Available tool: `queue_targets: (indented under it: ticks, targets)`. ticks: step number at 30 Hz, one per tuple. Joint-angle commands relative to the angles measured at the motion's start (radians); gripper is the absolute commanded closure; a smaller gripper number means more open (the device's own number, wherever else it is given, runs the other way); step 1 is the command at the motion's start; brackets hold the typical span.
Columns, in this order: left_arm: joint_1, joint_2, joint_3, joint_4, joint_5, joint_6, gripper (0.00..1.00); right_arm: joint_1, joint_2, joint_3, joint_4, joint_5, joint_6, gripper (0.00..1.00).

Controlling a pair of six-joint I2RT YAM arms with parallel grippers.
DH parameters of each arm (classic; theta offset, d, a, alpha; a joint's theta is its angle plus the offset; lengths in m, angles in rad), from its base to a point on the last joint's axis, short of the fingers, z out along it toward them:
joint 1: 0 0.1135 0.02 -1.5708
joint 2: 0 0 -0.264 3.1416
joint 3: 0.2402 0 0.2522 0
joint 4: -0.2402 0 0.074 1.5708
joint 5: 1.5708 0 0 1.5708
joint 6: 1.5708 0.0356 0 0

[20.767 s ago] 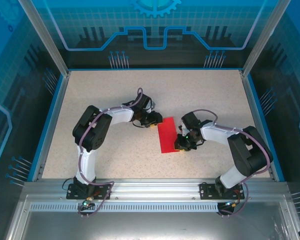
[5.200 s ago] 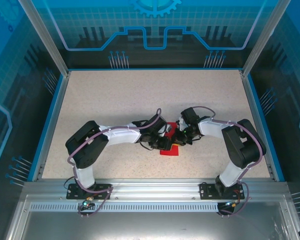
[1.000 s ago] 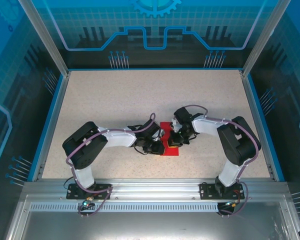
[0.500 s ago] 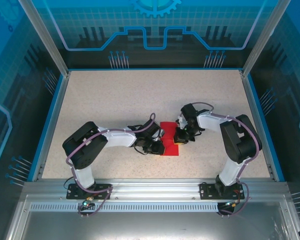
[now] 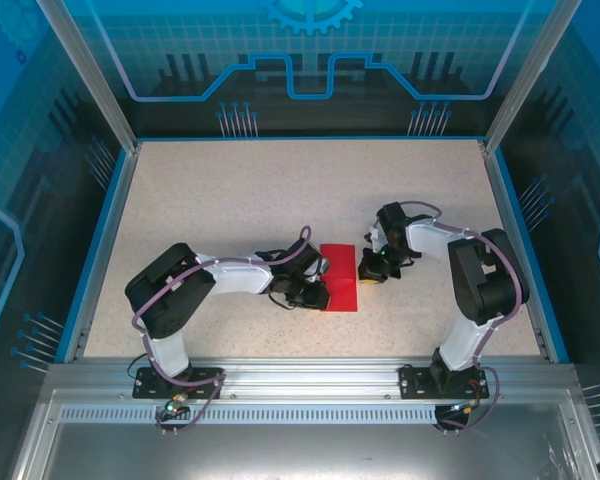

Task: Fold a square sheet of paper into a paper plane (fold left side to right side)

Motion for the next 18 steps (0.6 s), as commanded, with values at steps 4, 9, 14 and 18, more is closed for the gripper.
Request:
queue_targets:
  ticks: [4, 9, 14, 18]
  targets:
    - [-0.013, 0.063, -0.017, -0.134, -0.099, -0.009, 0.85, 0.031, -0.081, -0.025, 0.042, -0.098, 0.023, 0.93]
    - [-0.015, 0.066, -0.014, -0.134, -0.100, -0.009, 0.85, 0.096, -0.019, -0.005, 0.059, -0.089, 0.040, 0.93]
    - [-0.014, 0.069, -0.013, -0.134, -0.101, -0.010, 0.85, 0.103, 0.045, 0.031, 0.013, -0.015, 0.028, 0.93]
    - [-0.015, 0.073, -0.013, -0.135, -0.101, -0.009, 0.85, 0.100, 0.067, 0.047, -0.029, 0.067, 0.007, 0.94]
